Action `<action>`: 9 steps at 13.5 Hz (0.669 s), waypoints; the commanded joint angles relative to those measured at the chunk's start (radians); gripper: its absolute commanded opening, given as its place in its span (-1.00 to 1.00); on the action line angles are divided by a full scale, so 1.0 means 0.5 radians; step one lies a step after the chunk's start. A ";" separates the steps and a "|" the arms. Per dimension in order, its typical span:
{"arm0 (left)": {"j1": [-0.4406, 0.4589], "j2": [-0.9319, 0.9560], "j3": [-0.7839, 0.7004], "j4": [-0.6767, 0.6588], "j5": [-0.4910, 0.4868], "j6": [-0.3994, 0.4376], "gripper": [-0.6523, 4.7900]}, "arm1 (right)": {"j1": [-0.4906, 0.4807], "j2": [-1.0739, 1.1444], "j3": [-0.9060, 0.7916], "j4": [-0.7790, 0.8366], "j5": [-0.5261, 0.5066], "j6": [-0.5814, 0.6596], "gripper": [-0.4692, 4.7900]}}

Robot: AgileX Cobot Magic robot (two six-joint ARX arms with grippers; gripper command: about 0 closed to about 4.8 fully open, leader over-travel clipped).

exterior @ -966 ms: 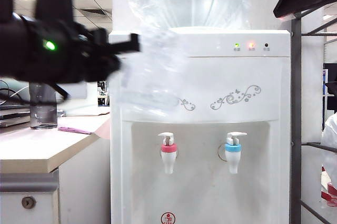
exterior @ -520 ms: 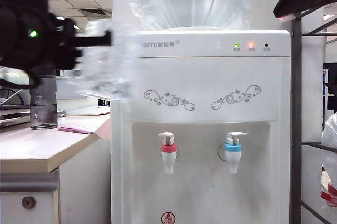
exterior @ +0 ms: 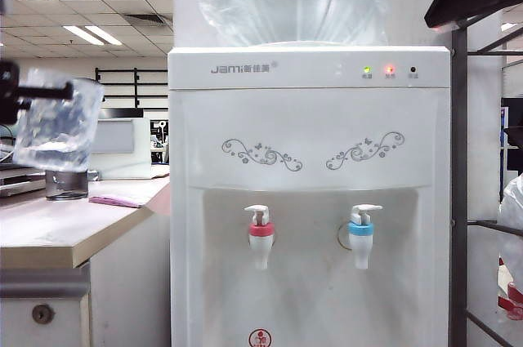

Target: Pick up the plastic mug from the left desk, go to the hot water outlet of the water dispenser, press the vertical switch to get some water, then put the mug back on the desk.

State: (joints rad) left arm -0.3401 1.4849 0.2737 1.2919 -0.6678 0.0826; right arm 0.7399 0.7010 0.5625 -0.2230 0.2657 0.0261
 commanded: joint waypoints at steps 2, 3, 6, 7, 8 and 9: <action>0.457 0.172 0.179 -0.217 0.405 -0.131 -0.78 | 0.002 -0.002 0.004 0.034 0.005 0.006 -0.84; 0.488 0.230 0.206 -0.180 0.428 -0.150 -0.78 | 0.002 -0.002 0.004 0.034 0.003 0.006 -0.84; 0.582 0.846 0.348 0.327 0.597 -0.186 -0.78 | 0.002 0.000 0.004 0.034 0.003 0.006 -0.84; 0.582 0.919 0.339 0.321 0.575 -0.246 -0.78 | 0.002 -0.001 0.004 0.034 0.004 0.006 -0.84; 0.582 0.920 0.341 0.321 0.575 -0.242 -0.78 | 0.002 -0.001 0.004 0.034 0.004 0.006 -0.84; 0.581 0.920 0.342 0.321 0.575 -0.237 -0.78 | 0.002 -0.001 0.004 0.034 0.004 0.006 -0.84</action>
State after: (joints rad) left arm -0.0494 1.9450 0.4454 1.4258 -0.3813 -0.0452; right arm 0.7403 0.7013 0.5625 -0.2230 0.2661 0.0261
